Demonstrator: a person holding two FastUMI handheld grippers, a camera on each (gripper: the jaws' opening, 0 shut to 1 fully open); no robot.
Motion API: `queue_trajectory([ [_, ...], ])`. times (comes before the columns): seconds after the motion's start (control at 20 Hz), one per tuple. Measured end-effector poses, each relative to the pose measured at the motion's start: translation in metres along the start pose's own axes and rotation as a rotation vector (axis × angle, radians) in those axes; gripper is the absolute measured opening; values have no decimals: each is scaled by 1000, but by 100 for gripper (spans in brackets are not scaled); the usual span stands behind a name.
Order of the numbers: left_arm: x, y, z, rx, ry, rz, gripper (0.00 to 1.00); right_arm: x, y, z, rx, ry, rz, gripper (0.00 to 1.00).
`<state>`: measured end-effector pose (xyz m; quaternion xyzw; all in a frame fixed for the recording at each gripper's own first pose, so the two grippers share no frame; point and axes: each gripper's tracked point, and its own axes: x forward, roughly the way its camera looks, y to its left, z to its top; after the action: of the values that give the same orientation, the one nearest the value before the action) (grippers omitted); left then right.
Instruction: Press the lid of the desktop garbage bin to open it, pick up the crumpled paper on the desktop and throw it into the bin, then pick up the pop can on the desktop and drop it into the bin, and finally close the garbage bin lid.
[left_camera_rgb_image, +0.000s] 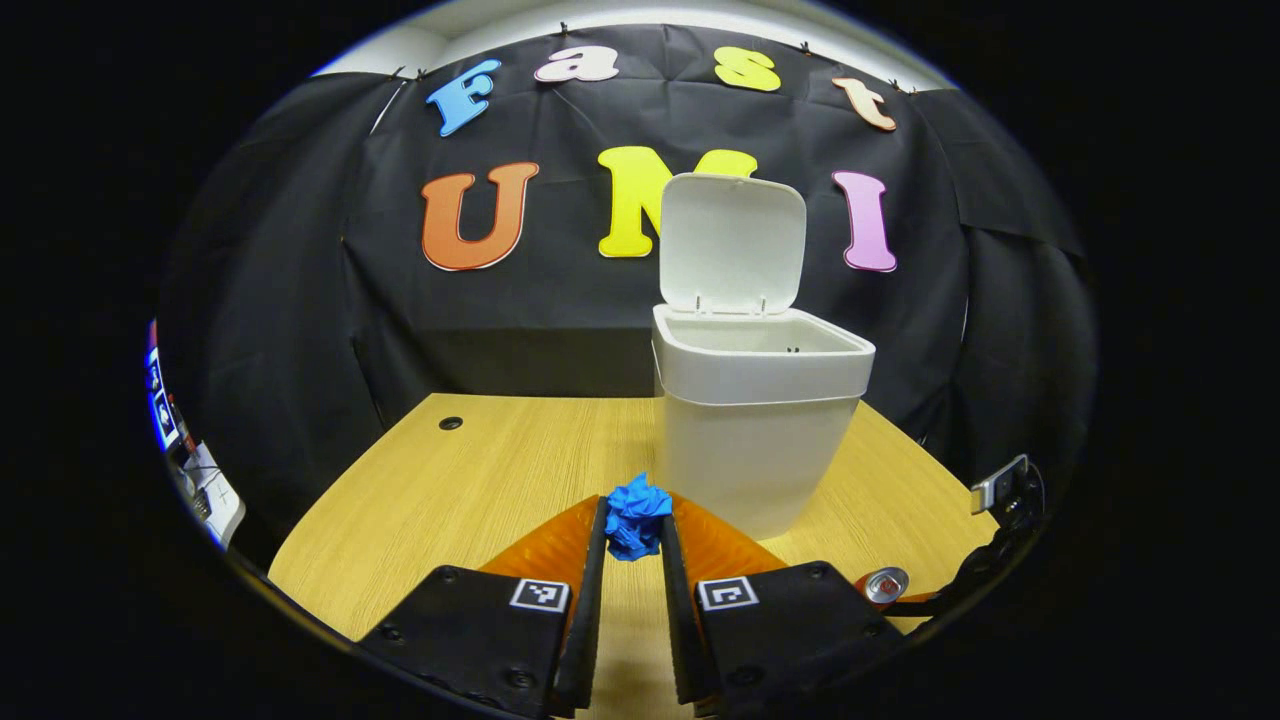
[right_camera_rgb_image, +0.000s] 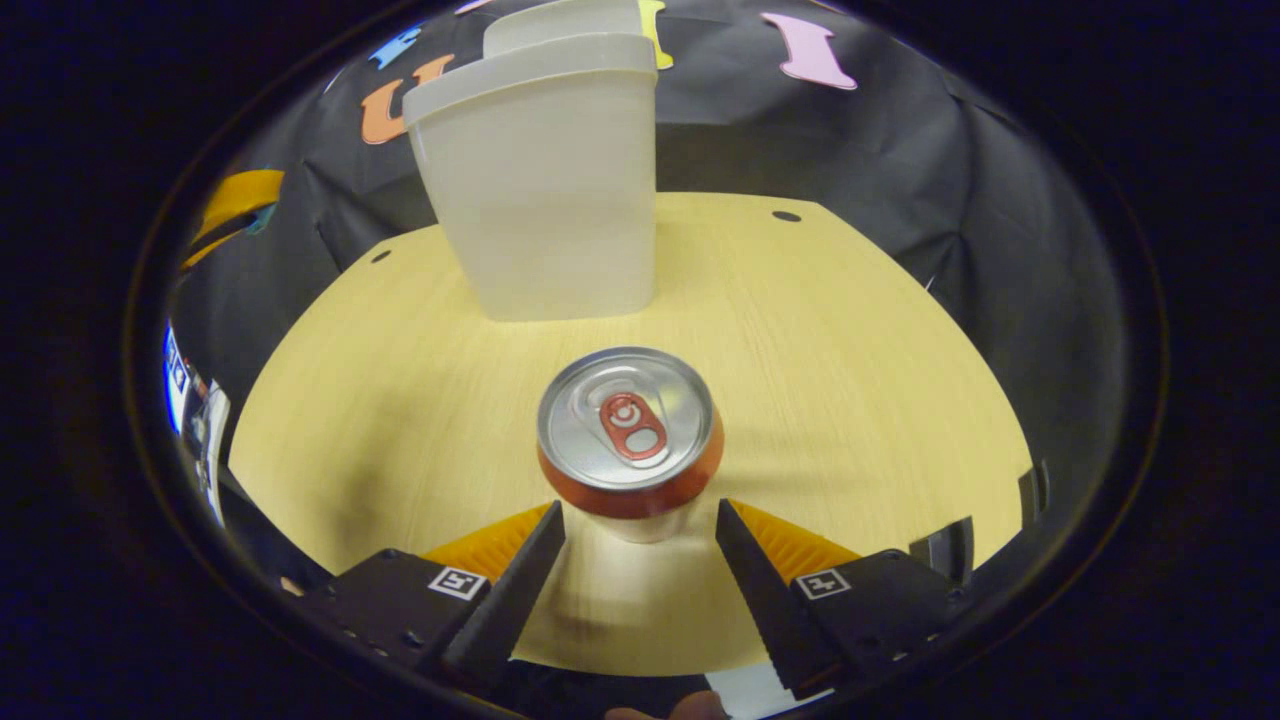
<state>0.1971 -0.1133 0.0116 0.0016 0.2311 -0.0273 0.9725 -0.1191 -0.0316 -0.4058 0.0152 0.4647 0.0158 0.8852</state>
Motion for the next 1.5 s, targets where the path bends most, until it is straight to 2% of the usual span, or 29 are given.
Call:
queue_trajectory([
  [0.5,-3,-3,11,-12,-12,10,33,13,-2,9,16,-17,6,96],
  [0.6,-4,-4,14,-14,-19,16,33,13,0,11,4,-17,11,94],
  [0.65,-4,-2,17,-15,-24,18,28,12,2,14,-4,-16,9,89],
  [0.7,-4,-2,21,-19,-31,20,33,12,3,14,-11,-15,13,83],
  [0.8,-5,0,32,-32,-55,24,33,6,2,18,-24,-20,20,82],
  [1.15,6,-2,95,-37,-153,25,33,-34,0,78,-114,-107,31,81],
  [1.5,29,-27,172,-20,-241,-42,32,-73,-15,156,-52,-227,16,81],
])
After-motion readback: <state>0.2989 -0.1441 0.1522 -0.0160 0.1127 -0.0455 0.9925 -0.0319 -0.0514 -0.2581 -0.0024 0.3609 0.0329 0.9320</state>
